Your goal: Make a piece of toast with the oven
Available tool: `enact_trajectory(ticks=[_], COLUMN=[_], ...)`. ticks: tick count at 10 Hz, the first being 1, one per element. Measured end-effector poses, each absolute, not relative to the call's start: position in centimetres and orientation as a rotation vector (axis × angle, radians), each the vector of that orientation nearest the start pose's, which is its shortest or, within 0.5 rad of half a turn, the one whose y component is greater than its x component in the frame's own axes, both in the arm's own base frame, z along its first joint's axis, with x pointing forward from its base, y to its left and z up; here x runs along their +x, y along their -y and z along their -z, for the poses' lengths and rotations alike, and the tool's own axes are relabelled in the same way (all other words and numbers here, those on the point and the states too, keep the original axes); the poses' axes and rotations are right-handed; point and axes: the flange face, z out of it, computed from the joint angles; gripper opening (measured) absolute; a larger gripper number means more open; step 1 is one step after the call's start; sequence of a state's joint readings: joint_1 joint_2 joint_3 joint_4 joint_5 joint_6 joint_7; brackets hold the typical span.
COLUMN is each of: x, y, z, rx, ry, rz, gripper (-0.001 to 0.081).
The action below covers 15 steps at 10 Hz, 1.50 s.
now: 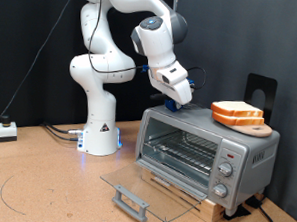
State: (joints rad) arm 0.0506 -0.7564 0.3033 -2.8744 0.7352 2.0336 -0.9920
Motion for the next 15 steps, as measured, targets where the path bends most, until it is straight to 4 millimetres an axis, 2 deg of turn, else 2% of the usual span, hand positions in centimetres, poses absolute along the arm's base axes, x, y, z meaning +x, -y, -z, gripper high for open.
enact_trajectory(ticks=[2,6,8,10,12,15], x=[28.0,28.2,27.9,29.2,30.6,32.1], y=[-12.4,-10.6,-10.3,-9.5,-6.7,-1.9], z=[-37.6,-41.8,-42.5,-43.1,-43.1,-42.6], rx=[-2.442,-2.343,-2.328,-2.391,-2.493,-2.647], ry=[1.156,1.146,1.144,1.057,0.911,0.704], rz=[0.143,0.251,0.256,0.421,0.514,0.521], gripper=[0.0399,0.0399,0.0399,0.0399,0.0399,0.0399])
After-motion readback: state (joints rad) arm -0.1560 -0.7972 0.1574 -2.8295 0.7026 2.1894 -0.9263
